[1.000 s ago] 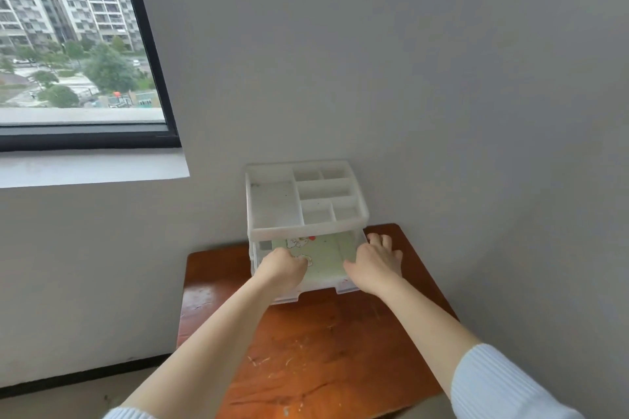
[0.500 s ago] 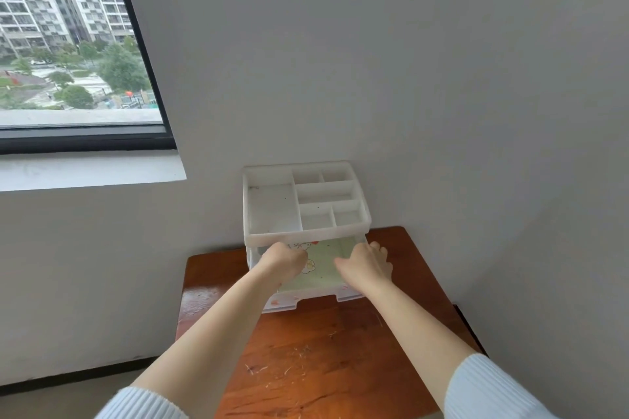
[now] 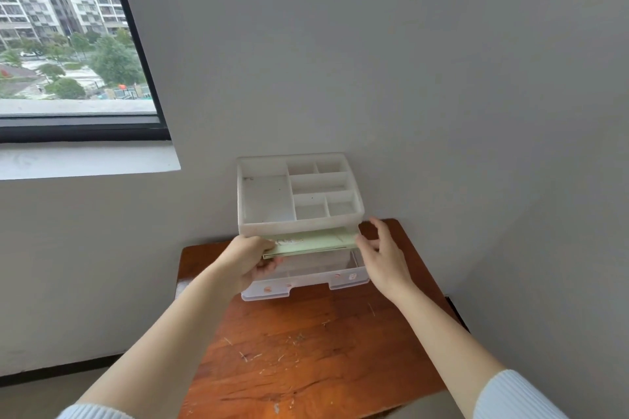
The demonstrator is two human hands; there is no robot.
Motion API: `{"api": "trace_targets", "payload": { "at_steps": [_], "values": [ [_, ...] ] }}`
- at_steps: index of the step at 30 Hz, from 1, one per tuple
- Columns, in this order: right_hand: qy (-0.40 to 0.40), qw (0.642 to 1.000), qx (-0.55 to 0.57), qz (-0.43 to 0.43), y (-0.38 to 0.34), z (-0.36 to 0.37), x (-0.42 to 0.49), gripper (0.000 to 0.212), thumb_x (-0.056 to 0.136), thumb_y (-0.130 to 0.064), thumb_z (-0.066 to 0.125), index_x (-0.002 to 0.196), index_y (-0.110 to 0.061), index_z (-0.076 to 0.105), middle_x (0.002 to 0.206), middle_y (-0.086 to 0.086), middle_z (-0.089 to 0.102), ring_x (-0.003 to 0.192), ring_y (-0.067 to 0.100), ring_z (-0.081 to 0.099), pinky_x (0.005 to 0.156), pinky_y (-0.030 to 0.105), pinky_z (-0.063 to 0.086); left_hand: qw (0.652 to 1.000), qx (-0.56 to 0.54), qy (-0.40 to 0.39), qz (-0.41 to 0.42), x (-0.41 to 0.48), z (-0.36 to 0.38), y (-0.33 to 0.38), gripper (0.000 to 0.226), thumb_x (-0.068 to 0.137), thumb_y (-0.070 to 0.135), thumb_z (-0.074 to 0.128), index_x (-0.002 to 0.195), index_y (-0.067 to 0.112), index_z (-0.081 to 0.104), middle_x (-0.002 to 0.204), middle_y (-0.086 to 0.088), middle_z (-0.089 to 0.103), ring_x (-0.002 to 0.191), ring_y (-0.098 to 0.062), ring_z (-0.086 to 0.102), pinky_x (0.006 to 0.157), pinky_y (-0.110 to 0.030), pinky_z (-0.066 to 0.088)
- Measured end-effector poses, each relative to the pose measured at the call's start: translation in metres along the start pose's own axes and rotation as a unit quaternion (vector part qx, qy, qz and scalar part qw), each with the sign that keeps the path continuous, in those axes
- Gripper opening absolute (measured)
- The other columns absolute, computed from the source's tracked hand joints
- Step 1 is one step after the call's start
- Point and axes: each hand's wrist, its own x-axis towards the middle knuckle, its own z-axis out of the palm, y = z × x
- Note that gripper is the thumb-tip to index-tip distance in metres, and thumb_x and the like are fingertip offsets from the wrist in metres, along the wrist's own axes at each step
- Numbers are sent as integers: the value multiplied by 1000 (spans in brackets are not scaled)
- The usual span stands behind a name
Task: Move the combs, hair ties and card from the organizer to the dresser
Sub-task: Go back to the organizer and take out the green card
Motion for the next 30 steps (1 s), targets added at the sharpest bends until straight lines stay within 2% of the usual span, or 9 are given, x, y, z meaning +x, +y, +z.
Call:
{"api": "trace_targets", "payload": {
  "at_steps": [3, 5, 7, 9, 12, 17, 23, 26, 30],
  "values": [
    [3, 995, 46, 88, 4, 0, -3, 60, 91, -58, 30, 138, -22, 37, 128, 7, 54, 117, 29, 52, 93, 43, 47, 998, -48, -21, -28, -10, -10, 1, 21, 92, -1, 46, 111, -6, 51, 75, -19, 66, 40, -10, 56, 38, -16, 48],
    [-30, 980, 75, 181, 5, 0, -7, 61, 91, -58, 29, 133, -16, 42, 125, 11, 53, 103, 31, 59, 79, 46, 56, 997, -56, -32, -38, -19, -16, 1, 20, 91, 0, 47, 109, -8, 51, 62, -17, 69, 39, -9, 54, 38, -16, 48],
    [-88, 953, 134, 256, 3, -2, -11, 57, 92, -52, 36, 128, -11, 49, 117, 17, 59, 89, 33, 66, 64, 39, 60, 997, -54, -42, -46, -30, -24, 1, 21, 91, 2, 49, 109, -9, 51, 57, -15, 69, 38, -8, 52, 36, -15, 47],
    [-111, 921, 242, 285, 2, -5, -12, 40, 92, -37, 46, 116, -8, 58, 100, 19, 65, 82, 31, 70, 63, 36, 61, 995, -54, -62, -54, -40, -31, 3, 23, 90, 3, 50, 108, -10, 52, 57, -14, 67, 37, -7, 50, 34, -14, 45],
    [-66, 876, 375, 294, 3, -5, -8, 18, 89, -15, 54, 105, -7, 53, 94, 20, 63, 85, 31, 70, 68, 35, 61, 992, -71, -91, -58, -54, -43, 6, 16, 88, 4, 51, 98, -9, 54, 57, -12, 63, 35, -7, 46, 32, -13, 42],
    [-11, 857, 419, 301, -1, 8, 4, 36, 89, -11, 58, 123, -4, 51, 115, 17, 55, 88, 29, 65, 66, 34, 57, 990, -87, -109, -33, -64, -58, 9, 16, 87, 5, 52, 97, -7, 56, 60, -12, 59, 33, -8, 43, 30, -13, 39],
    [48, 834, 460, 301, -15, 27, 24, 36, 87, -11, 60, 120, 0, 53, 123, 18, 54, 98, 34, 64, 88, 41, 56, 991, -87, -103, -10, -67, -62, 8, 15, 88, 7, 51, 93, -5, 58, 58, -11, 63, 34, -8, 45, 33, -13, 42],
    [54, 825, 481, 292, -21, 32, 30, 33, 88, -11, 57, 118, -1, 51, 120, 19, 51, 98, 33, 61, 88, 42, 54, 992, -79, -101, -8, -69, -64, 7, 17, 89, 8, 50, 96, -5, 59, 58, -11, 65, 33, -8, 46, 34, -13, 43],
    [-7, 834, 481, 271, -24, 34, 35, 33, 88, -18, 56, 114, -1, 45, 121, 18, 45, 107, 31, 54, 89, 41, 48, 995, -66, -73, -10, -68, -65, 3, 29, 89, 9, 50, 112, -9, 57, 63, -11, 64, 33, -7, 47, 34, -14, 42]
  ]
}}
